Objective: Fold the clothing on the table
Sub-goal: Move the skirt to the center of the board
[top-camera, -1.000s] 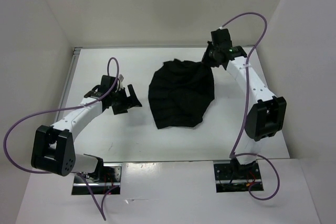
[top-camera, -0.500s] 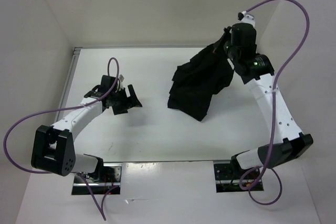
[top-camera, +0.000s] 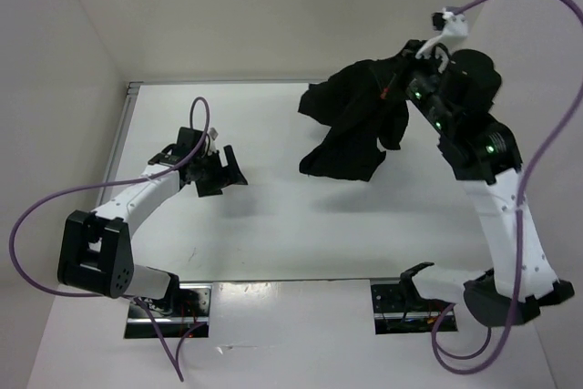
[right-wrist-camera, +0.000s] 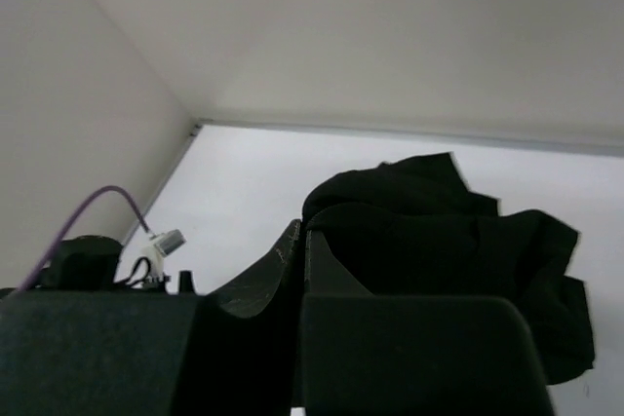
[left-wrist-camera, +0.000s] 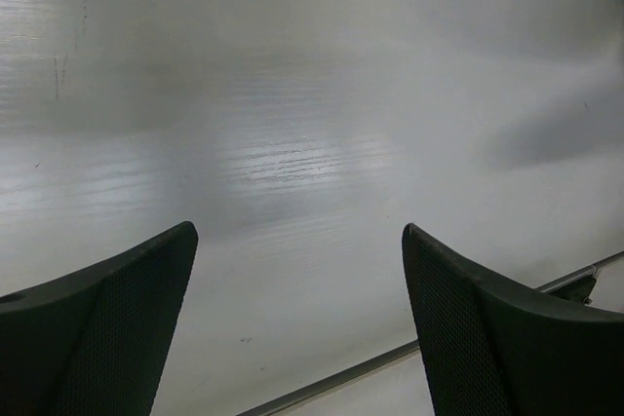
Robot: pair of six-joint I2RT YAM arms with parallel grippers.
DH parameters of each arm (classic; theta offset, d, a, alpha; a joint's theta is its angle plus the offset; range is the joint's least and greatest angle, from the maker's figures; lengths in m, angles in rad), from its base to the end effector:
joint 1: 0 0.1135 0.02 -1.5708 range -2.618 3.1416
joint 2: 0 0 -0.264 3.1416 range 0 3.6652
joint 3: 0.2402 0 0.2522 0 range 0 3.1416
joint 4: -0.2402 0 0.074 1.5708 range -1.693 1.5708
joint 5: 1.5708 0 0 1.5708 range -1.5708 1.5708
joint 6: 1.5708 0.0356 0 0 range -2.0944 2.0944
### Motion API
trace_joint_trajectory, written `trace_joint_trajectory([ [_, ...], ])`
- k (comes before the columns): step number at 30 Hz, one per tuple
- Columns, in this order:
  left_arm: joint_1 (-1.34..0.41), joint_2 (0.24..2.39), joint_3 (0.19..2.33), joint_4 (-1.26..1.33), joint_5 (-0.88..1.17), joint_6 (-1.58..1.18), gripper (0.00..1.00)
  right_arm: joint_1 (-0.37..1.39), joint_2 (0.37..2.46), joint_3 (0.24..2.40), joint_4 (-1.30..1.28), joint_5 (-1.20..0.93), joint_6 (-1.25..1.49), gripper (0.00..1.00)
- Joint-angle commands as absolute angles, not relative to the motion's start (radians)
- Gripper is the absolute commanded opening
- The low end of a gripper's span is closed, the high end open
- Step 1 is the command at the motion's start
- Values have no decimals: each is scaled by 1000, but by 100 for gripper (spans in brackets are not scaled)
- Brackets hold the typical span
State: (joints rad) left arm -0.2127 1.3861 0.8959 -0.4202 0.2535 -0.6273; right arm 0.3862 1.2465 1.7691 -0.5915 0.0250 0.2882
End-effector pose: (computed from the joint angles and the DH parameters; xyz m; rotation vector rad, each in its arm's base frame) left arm 0.2742 -0.0683 0.2250 -0.4177 2.5299 -0.6561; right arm 0.2111 0.0849 0.5305 -0.0621 1.6617 0.4938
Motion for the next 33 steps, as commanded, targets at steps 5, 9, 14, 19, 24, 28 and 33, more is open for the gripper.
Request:
trace_joint_trajectory([
  [5,-209,1396,937,-414,307,-607,92,399,1124,1862,-469,29,255,0],
  [9,-209,1359,911,-414,298,-607,92,399,1299,1911,-515,-113,284,0],
  [14,-199,1339,890,-436,264,-607,92,520,1652,1946,-515,-157,279,1],
  [19,-179,1328,879,-445,255,-589,93,629,2004,2274,-696,-177,230,41],
  [24,-158,1319,879,-445,264,-578,93,629,2019,2379,-759,-91,230,53],
  [28,-158,1354,931,-434,287,-560,93,629,1896,2234,-796,52,230,59],
  [33,-158,1505,1077,-390,301,-549,93,640,1708,1847,-767,43,337,59],
])
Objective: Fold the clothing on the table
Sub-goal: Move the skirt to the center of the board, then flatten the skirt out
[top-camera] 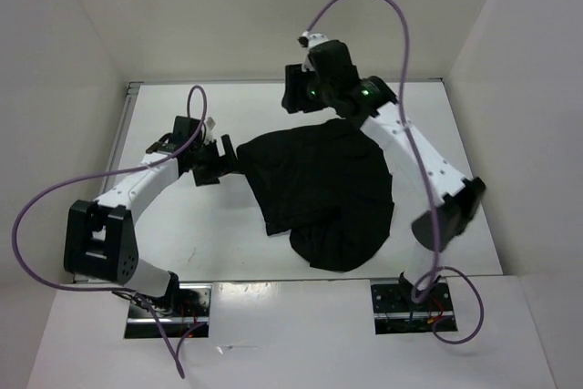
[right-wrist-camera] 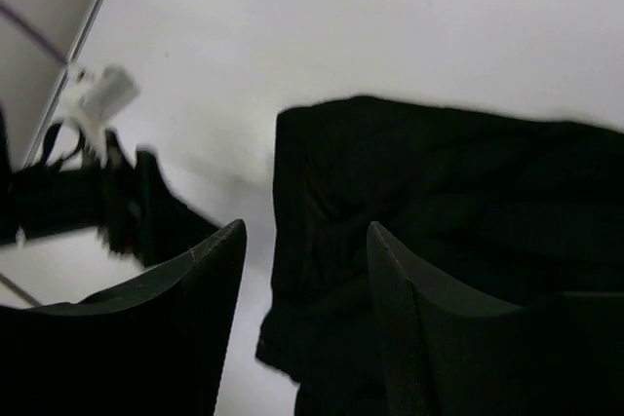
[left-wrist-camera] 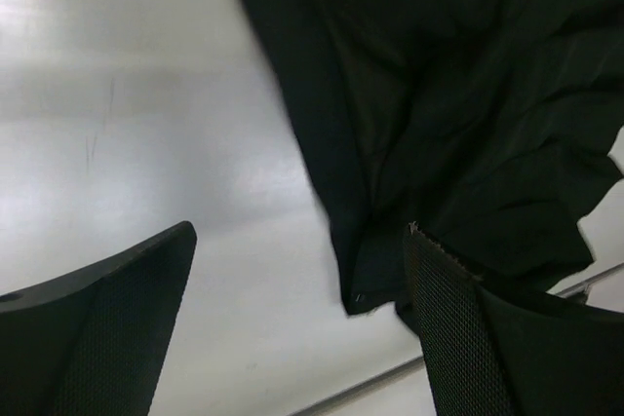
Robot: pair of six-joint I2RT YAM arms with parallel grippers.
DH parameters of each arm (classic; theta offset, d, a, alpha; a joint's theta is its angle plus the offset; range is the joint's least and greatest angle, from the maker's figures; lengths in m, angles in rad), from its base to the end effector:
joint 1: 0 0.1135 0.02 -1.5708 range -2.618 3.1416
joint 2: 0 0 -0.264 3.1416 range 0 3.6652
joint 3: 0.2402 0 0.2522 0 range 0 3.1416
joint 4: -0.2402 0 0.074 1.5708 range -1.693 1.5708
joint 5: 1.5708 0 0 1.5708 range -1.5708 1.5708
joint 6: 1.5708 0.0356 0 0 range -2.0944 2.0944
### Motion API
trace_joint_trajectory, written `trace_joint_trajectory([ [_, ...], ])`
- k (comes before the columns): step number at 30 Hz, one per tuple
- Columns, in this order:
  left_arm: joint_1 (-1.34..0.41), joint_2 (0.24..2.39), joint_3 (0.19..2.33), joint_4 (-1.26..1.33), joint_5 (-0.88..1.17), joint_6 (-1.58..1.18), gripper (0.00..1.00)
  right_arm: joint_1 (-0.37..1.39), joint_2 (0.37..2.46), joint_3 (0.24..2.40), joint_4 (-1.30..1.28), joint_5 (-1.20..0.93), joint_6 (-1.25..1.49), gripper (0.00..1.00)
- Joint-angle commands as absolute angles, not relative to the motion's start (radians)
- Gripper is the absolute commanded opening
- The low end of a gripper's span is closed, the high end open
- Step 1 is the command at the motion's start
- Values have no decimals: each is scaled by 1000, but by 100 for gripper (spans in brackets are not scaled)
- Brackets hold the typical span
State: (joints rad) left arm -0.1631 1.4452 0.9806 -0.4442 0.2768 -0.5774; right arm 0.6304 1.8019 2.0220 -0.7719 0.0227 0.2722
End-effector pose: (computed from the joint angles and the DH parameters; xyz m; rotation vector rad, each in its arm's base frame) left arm 0.2938 -0.0582 0.2339 -0.4044 2.5171 -0.6473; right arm 0.3234 0.2350 0.4251 -0.3722 2.1328 0.5054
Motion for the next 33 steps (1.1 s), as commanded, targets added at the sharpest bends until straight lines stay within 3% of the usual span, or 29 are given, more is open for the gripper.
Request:
trace_joint_trajectory([
  [1,-158,1563,1104,-381,301,-549,93,640,1688,1792,-756,19,360,59],
  [4,-149,1685,1236,-354,301,-549,91,650,1622,1581,-747,-55,461,54],
  [6,-149,1741,1337,-344,278,-537,83,650,1583,1437,-747,-80,526,51],
  [9,-149,1837,1423,-344,235,-519,71,661,1540,1294,-747,-98,574,49],
  [13,-149,1914,1494,-354,108,-508,67,661,1461,1204,-727,-107,632,49],
  [15,-158,1914,1503,-354,59,-485,51,670,1450,1189,-727,-107,647,49],
  [18,-169,1927,1503,-333,-6,-440,37,670,1450,1164,-718,-118,673,49],
  [24,-178,2017,1545,-365,-6,-385,35,670,1480,1173,-736,-118,674,49],
  [26,-178,2028,1545,-356,41,-376,41,670,1489,1184,-747,-118,673,49],
  [33,-178,2097,1594,-354,143,-367,45,670,1517,1195,-747,-118,673,49],
])
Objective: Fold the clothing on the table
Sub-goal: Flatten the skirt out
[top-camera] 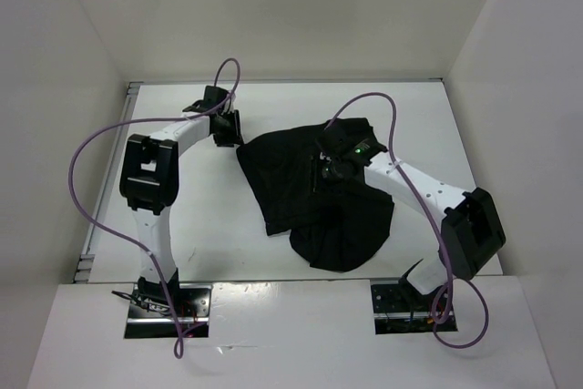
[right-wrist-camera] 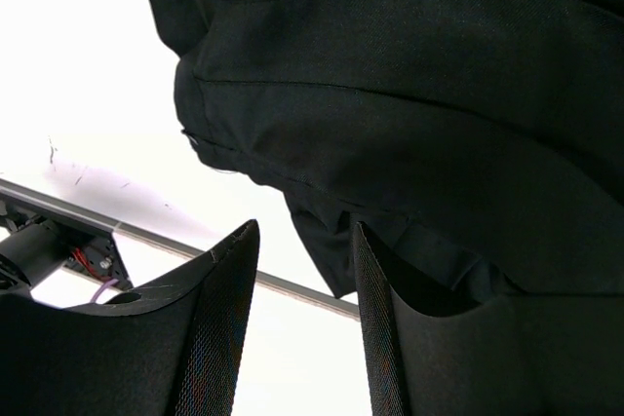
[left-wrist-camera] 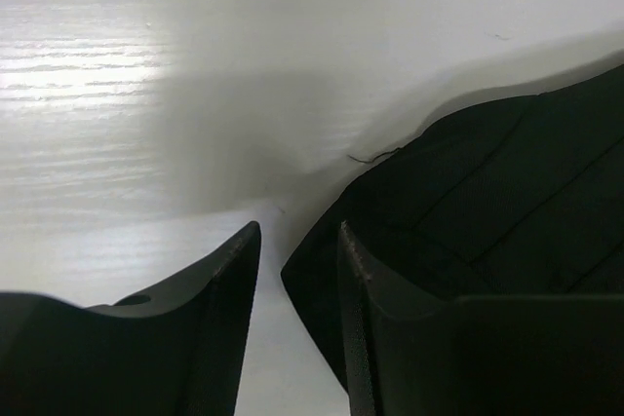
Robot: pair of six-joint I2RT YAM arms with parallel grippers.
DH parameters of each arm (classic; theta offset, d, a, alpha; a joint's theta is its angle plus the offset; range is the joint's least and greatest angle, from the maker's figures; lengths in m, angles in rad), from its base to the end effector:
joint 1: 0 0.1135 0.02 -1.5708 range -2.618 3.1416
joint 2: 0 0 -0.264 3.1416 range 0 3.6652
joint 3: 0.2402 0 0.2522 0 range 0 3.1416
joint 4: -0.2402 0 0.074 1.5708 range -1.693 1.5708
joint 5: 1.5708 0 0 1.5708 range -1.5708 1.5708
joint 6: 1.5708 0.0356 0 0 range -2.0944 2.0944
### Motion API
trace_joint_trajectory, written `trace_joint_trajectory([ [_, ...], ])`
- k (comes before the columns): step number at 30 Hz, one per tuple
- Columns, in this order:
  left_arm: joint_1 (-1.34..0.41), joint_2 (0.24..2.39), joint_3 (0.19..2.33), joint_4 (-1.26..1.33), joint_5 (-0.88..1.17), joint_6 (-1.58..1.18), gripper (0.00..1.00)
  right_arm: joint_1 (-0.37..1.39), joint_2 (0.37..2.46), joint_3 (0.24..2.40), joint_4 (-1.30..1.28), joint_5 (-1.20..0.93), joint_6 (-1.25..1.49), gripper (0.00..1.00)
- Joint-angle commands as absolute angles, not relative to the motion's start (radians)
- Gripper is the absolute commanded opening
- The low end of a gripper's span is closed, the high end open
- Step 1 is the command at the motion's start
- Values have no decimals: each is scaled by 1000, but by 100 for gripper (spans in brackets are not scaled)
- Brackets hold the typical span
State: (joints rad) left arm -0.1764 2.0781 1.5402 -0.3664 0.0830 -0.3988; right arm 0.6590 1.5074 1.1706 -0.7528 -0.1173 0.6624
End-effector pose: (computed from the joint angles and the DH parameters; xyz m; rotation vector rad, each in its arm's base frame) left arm 0.4494 -0.0831 0.1842 -0.2420 2.4920 -0.3455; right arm 0.2385 0.1900 0.2557 -0.0353 2.7810 0.5476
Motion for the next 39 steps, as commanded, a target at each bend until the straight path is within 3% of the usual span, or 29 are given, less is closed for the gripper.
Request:
trace_joint_trajectory([
  [1,-178,2106,1594,-354,143,-367,45,670,1517,1195,-747,-118,673,49],
  [8,-178,2158,1628,-373,259,-357,45,670,1526,1204,-779,-118,673,49],
  [10,-187,2158,1628,-382,268,-357,41,670,1535,1213,-790,-107,673,49],
  [12,-187,2167,1628,-382,268,-347,29,670,1536,1213,-813,-107,673,49],
  [14,-187,2177,1618,-405,268,-338,3,679,1536,1233,-840,-107,673,49],
  [15,-187,2177,1629,-417,268,-337,0,680,1536,1244,-860,-107,673,49],
  [19,-187,2165,1638,-439,303,-337,0,689,1525,1256,-943,-133,673,51],
  [25,-187,2074,1638,-449,406,-357,0,698,1525,1092,-976,-207,673,47],
  [32,-187,1979,1618,-449,478,-377,0,632,1681,1037,-910,-207,650,45],
  [39,-176,1840,1470,-402,528,-417,0,459,1914,1179,-865,12,628,45],
])
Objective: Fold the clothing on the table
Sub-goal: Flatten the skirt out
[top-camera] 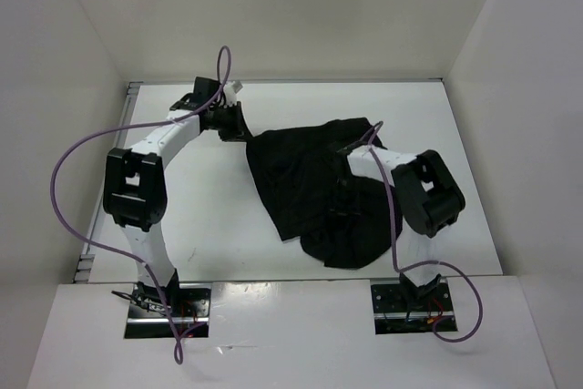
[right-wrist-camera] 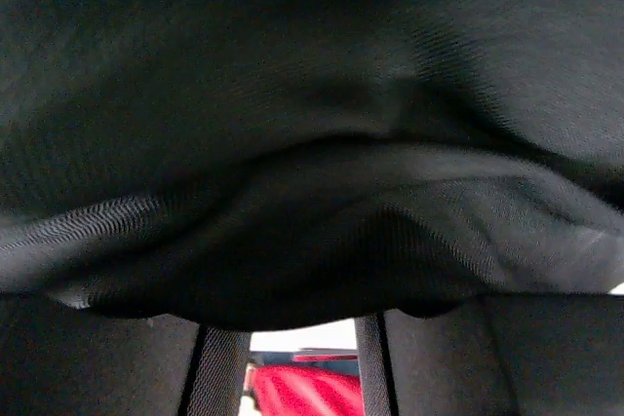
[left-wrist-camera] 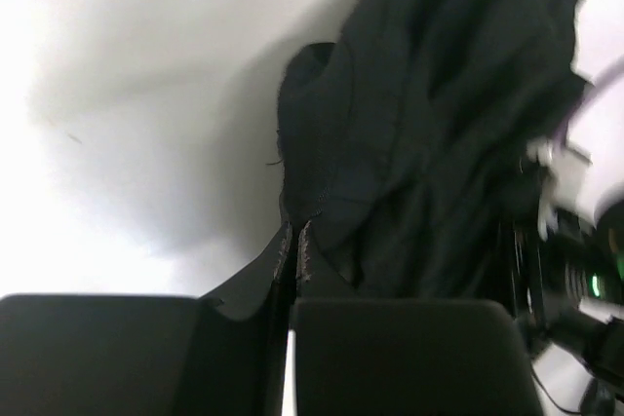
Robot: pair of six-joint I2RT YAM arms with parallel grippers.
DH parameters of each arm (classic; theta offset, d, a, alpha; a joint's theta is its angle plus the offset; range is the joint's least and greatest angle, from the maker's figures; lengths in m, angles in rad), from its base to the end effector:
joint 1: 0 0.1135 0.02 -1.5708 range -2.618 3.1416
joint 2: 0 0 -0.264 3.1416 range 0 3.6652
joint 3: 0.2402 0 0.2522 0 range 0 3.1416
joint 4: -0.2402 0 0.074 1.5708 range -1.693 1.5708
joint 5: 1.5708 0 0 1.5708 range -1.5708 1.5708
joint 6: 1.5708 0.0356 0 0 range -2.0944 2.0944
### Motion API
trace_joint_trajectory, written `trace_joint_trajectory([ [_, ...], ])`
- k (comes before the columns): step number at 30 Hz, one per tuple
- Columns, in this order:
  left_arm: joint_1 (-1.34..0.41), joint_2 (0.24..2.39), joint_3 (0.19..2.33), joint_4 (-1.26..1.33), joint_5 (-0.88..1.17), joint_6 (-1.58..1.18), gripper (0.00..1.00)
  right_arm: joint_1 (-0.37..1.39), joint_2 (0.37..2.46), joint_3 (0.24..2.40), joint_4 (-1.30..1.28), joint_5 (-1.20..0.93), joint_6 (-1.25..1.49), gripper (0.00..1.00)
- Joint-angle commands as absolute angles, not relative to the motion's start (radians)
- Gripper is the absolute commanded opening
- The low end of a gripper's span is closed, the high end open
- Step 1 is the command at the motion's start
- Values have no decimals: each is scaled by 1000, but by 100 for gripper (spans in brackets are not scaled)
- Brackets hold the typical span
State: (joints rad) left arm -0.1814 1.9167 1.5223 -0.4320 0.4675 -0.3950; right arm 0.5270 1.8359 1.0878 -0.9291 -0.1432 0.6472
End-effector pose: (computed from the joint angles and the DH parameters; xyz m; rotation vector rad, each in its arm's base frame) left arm 0.4204 -0.0934 0.2453 -0.0345 2.4426 -0.8252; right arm 0.2550 0.1542 0.1370 -0.1899 -2.9665 -0.0898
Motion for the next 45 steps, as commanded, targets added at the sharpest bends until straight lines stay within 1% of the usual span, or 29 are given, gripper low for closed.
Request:
trace_joint_trajectory([
  [1,-176,1826,1430,-402,541,-417,0,421,1939,1236,-865,32,618,44],
  [4,-167,1776,1376,-402,563,-417,0,364,2024,1340,-865,89,582,44],
  [8,-167,1715,1267,-361,633,-426,0,292,2091,1556,-884,217,545,44],
  [11,-167,1692,1192,-360,634,-437,0,279,2103,1672,-905,331,520,42],
  [13,-167,1683,1160,-360,634,-437,0,279,2089,1722,-926,348,520,42],
  [15,-176,1683,1120,-350,634,-437,0,311,2019,1735,-927,315,462,44],
  [16,-176,1683,1111,-350,634,-437,0,333,1991,1735,-936,290,437,48],
  [17,-189,1683,1086,-338,634,-437,0,416,1905,1735,-974,249,375,52],
  [20,-189,1694,1086,-328,644,-437,0,515,1859,1712,-996,229,354,54],
  [22,-189,1703,1086,-328,644,-437,0,616,1830,1665,-979,219,338,54],
  [23,-189,1712,1086,-328,644,-437,0,674,1818,1625,-960,219,316,56],
  [28,-189,1735,1124,-362,623,-426,0,796,1842,1612,-873,207,256,57],
  [30,-189,1753,1152,-371,623,-416,0,853,1857,1612,-861,256,229,57],
  [35,-189,1789,1204,-409,623,-396,0,922,1930,1591,-802,455,210,57],
  [43,-179,1789,1238,-430,623,-387,0,954,2069,1600,-724,593,181,57],
  [45,-179,1780,1238,-430,623,-387,0,963,2094,1609,-704,670,181,54],
])
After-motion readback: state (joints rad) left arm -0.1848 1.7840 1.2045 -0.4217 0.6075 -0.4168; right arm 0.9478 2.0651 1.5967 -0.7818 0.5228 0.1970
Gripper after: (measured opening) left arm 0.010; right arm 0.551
